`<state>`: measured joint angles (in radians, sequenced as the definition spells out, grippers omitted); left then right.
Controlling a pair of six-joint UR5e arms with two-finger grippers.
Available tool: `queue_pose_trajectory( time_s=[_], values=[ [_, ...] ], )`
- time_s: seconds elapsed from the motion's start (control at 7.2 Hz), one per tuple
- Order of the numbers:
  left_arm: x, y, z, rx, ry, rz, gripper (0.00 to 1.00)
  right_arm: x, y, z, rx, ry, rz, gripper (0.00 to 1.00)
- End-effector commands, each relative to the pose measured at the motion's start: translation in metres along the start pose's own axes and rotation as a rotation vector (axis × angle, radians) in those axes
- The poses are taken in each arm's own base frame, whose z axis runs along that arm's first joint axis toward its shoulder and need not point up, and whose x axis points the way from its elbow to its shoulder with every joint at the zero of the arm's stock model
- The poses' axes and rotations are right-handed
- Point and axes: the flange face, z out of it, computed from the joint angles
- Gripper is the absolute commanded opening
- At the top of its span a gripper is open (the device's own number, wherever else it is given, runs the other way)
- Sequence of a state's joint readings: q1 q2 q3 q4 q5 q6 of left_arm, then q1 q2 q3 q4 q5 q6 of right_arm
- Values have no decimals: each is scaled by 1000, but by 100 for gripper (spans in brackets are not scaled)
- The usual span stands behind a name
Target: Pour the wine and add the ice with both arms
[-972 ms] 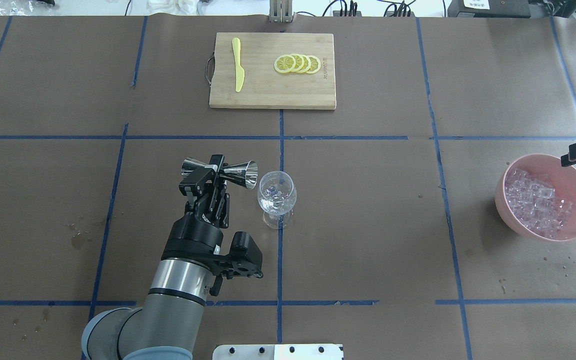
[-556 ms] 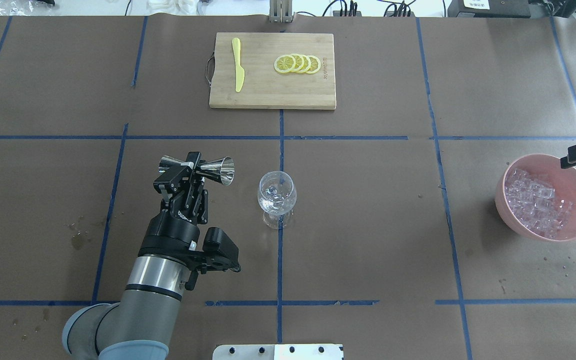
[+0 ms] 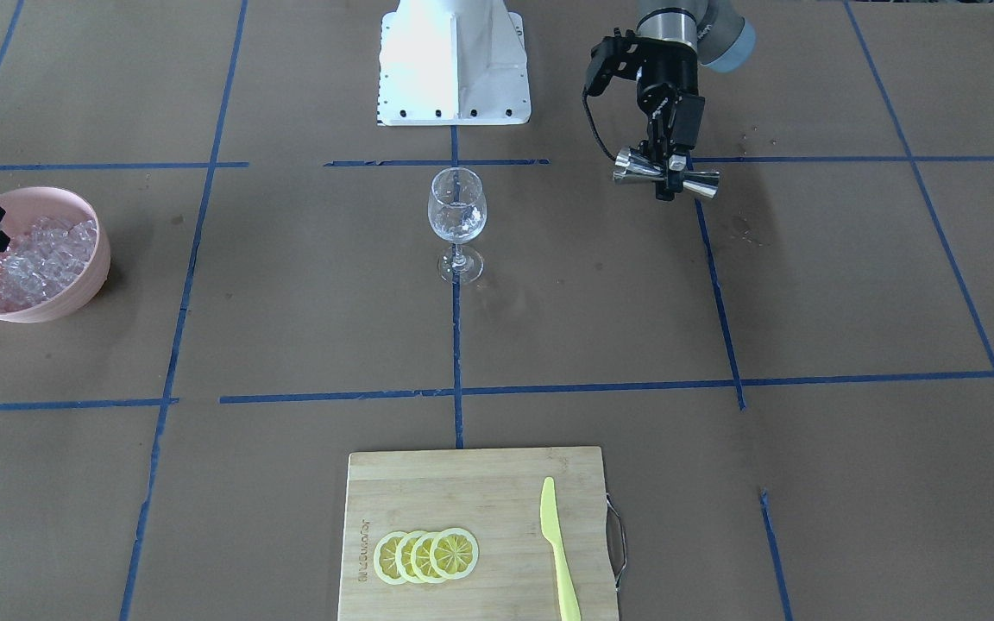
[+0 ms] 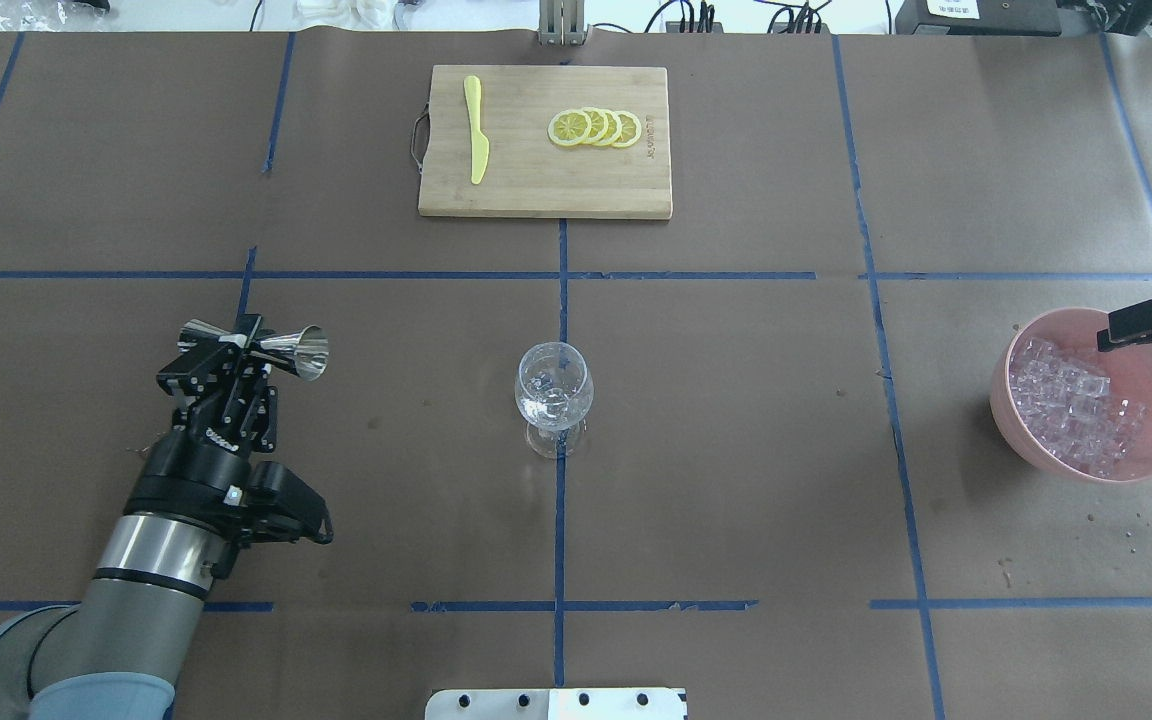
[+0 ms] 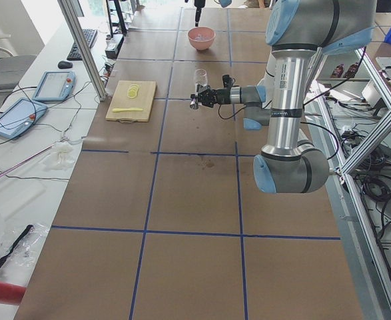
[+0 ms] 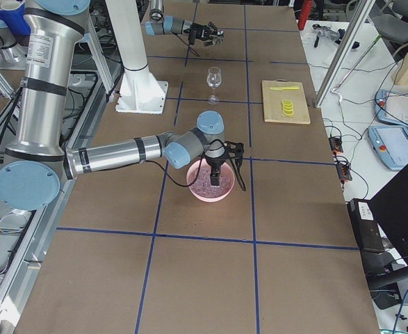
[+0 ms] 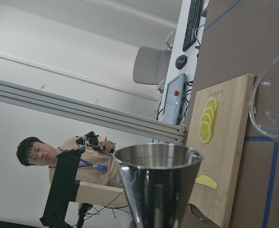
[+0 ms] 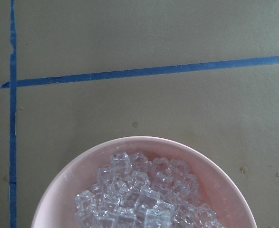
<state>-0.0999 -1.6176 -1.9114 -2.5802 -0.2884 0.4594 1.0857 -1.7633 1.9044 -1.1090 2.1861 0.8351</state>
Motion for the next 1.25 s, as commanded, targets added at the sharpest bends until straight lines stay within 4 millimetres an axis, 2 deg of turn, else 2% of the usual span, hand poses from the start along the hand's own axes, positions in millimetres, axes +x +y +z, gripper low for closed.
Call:
queue_pose_trajectory(
  time_s=[0.0, 0.14, 0.42, 0.69, 0.83, 0.97, 1.11],
  values=[
    [-6, 52, -5, 2, -9, 10, 0, 3, 6, 29, 11, -20, 11, 100],
    [-14, 66, -4, 4, -23, 23, 0, 3, 9, 34, -1, -15, 22, 99],
    [-21, 90, -8, 13, -34, 31, 0, 1, 13, 45, -15, 1, 15, 89],
    [-23, 95, -9, 13, -36, 31, 0, -2, 17, 56, -20, 23, 1, 83],
    [-24, 95, -8, 12, -38, 31, 0, -2, 18, 56, -21, 23, 0, 77],
    [-24, 95, -8, 12, -38, 30, 0, -2, 18, 56, -22, 24, -1, 58],
    [-23, 96, -8, 12, -39, 28, 0, 0, 19, 59, -28, 29, -2, 35]
  ],
)
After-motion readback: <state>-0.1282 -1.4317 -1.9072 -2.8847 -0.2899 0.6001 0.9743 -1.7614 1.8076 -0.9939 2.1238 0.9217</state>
